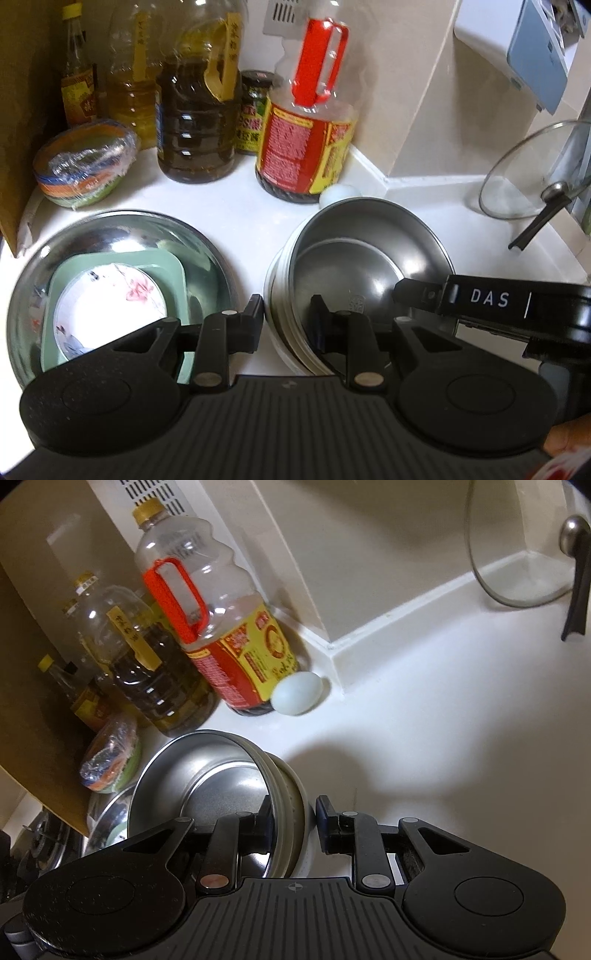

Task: Organize plates and bowls
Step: 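Lift the nested stack with both grippers and carry it toward the steel tray, then lower the nested stack onto the green plate in the steel tray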

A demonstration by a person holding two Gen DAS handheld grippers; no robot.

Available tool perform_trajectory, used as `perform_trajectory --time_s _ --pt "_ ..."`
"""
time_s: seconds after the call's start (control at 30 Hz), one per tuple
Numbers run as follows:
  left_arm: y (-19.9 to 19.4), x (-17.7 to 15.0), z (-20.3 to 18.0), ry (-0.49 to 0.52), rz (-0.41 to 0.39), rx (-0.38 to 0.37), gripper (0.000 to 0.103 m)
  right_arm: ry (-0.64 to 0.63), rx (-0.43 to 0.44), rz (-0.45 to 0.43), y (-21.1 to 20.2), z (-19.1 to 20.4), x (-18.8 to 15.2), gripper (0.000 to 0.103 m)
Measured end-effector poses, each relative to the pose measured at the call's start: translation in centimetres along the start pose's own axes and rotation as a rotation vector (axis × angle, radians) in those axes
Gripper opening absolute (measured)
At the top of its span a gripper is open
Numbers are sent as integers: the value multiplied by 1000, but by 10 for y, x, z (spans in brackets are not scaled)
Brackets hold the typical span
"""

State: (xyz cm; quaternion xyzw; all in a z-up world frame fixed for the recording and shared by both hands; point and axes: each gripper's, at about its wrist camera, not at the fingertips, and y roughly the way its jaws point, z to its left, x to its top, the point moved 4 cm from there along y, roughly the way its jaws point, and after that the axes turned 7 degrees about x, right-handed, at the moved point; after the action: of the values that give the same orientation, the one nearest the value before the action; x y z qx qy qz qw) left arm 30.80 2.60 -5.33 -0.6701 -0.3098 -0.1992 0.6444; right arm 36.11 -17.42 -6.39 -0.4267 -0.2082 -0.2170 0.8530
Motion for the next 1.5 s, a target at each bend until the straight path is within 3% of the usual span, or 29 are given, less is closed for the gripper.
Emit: perform_trajectory --time_s 0.4,0.87,1.5 --pt "-31 26 44 -85 -75 74 23 -78 98 10 11 59 17 24" --pt "-55 25 121 -218 -81 195 23 -166 212 112 49 134 -3 24" --pt "-30 7 153 -264 8 206 23 -150 177 204 90 138 -26 23"
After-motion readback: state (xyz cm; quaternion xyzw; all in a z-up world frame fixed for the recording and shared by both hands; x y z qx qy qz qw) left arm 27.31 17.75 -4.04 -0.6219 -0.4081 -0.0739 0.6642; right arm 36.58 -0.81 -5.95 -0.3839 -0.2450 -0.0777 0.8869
